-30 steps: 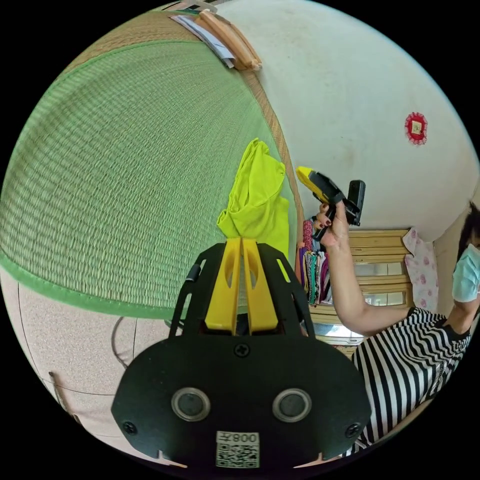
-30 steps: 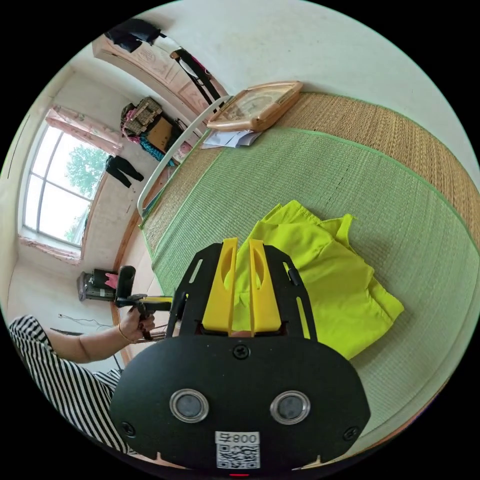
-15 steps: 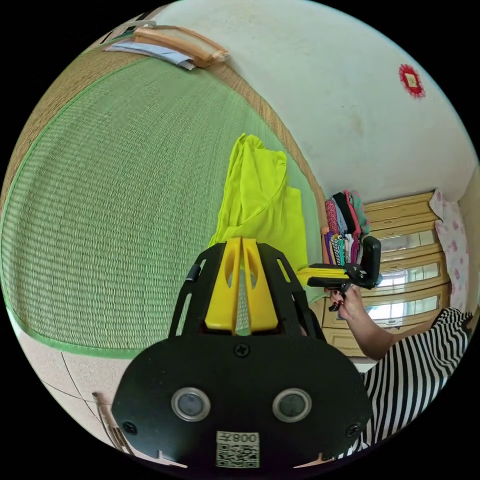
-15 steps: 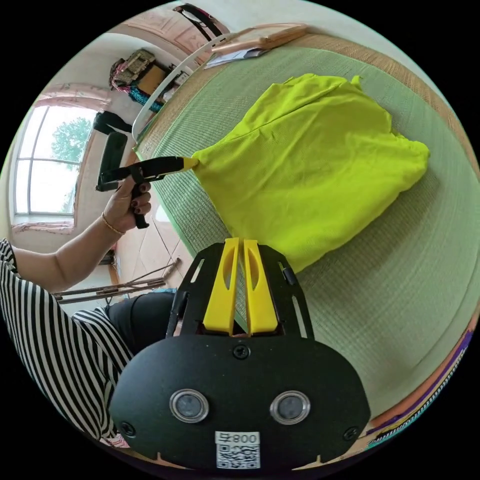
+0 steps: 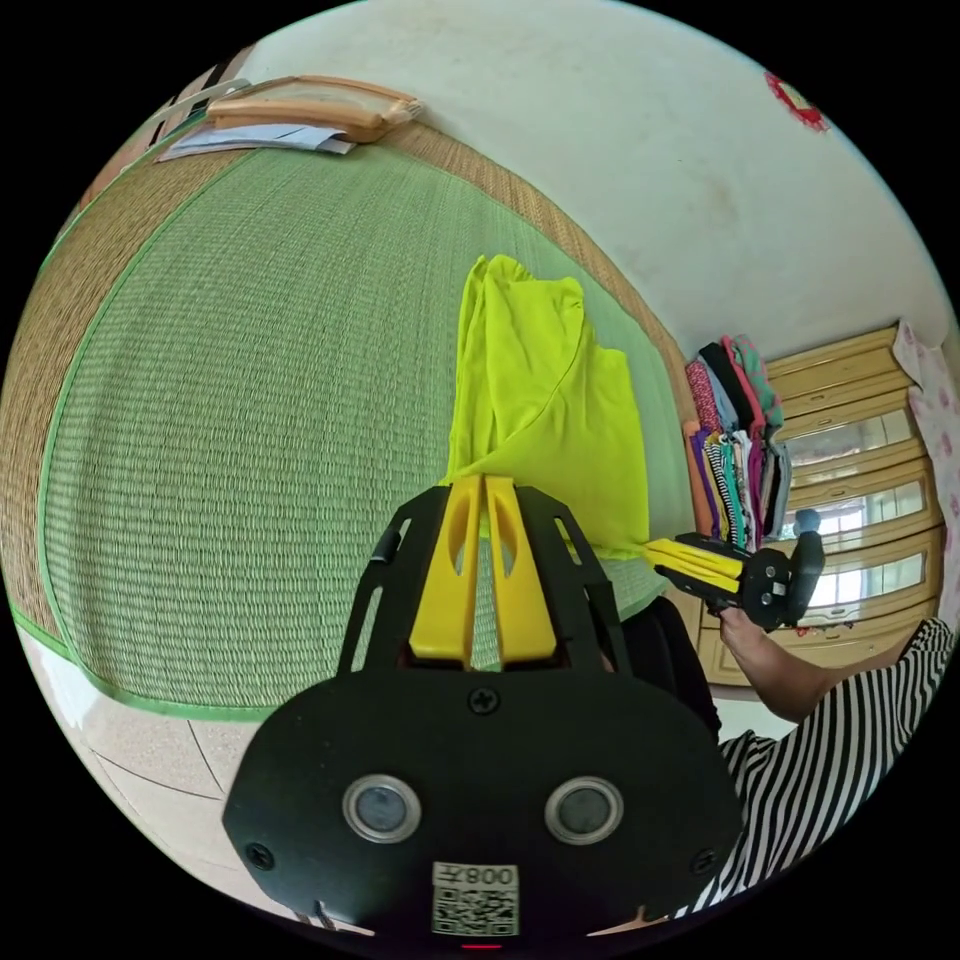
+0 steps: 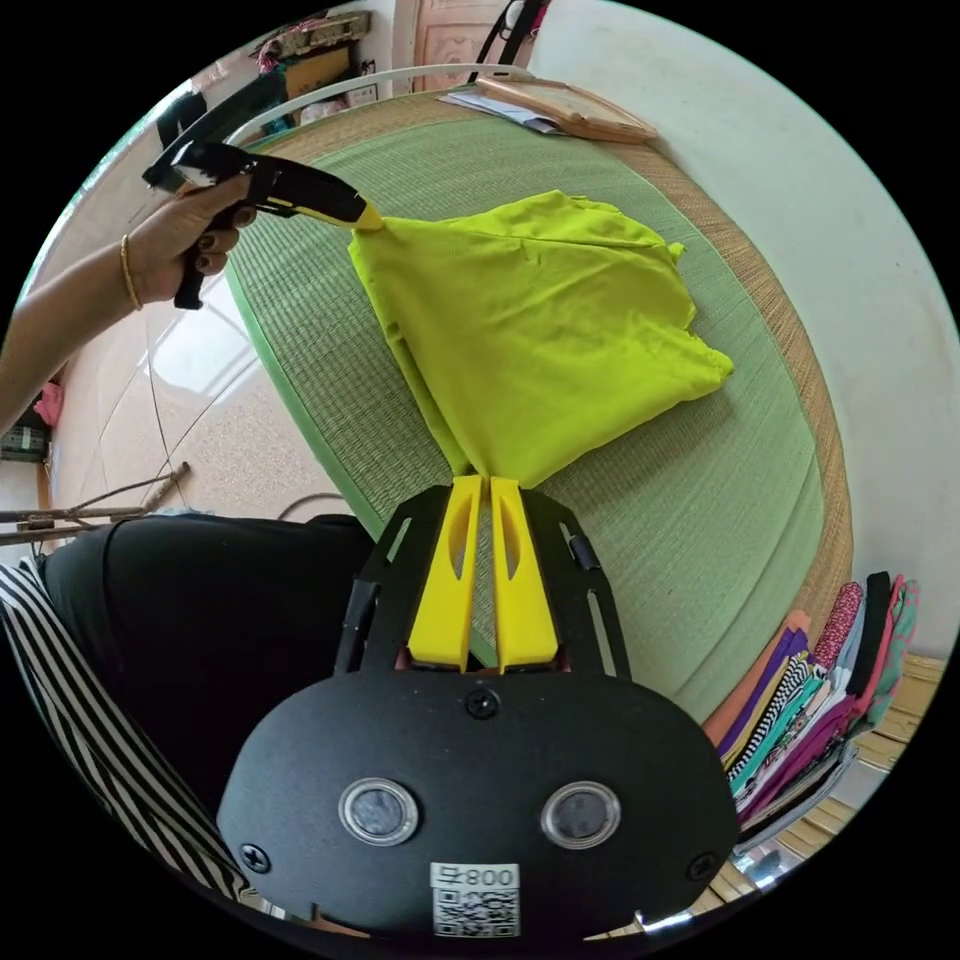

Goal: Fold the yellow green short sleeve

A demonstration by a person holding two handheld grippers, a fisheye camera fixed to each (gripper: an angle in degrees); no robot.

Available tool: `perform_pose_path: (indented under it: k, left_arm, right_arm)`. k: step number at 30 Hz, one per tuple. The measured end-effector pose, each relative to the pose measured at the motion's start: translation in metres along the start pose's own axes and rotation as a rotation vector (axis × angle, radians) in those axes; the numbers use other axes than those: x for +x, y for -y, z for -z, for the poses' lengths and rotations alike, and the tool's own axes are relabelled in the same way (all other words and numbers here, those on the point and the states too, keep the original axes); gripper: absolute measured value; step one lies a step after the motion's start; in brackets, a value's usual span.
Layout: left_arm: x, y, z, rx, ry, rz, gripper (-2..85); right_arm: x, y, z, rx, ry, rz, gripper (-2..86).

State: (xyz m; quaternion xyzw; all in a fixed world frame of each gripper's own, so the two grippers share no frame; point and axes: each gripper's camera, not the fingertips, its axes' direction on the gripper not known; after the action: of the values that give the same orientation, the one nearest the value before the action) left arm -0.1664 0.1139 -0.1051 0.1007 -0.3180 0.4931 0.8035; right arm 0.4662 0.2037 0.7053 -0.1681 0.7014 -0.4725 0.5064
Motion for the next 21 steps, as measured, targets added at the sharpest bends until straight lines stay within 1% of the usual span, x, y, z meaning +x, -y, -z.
perform_pose_path:
  k: [5, 7, 10, 14, 18, 20, 21]
  left_arm:
    - [0.014, -0.008, -0.022, -0.065, 0.052, -0.005, 0.4]
    - [0.017, -0.012, -0.027, -0.066, 0.036, 0.006, 0.3]
    - [0.027, -0.016, -0.026, -0.017, 0.025, 0.028, 0.3]
    - [0.051, -0.009, -0.029, 0.062, -0.051, -0.016, 0.4]
    - [0.069, 0.002, -0.063, -0.020, -0.007, -0.050, 0.3]
    - [0.071, 0.001, -0.090, -0.099, 0.084, -0.041, 0.3]
    - [0.071, 0.000, -0.094, -0.104, 0.073, -0.051, 0.3]
  right_arm:
    - [-0.006, -0.017, -0.003, 0.007, 0.009, -0.001, 1.1]
    - [-0.013, -0.022, -0.014, -0.023, 0.005, 0.026, 0.9]
    - [-0.017, -0.026, -0.020, -0.020, 0.008, 0.025, 0.8]
    - [-0.016, -0.031, -0.024, -0.016, 0.036, 0.005, 0.8]
    - [-0.016, -0.039, -0.025, -0.010, 0.045, 0.004, 0.8]
    - [-0.014, -0.043, -0.025, -0.005, 0.054, -0.005, 0.9]
    - [-0.012, -0.046, -0.025, 0.002, 0.063, -0.018, 0.9]
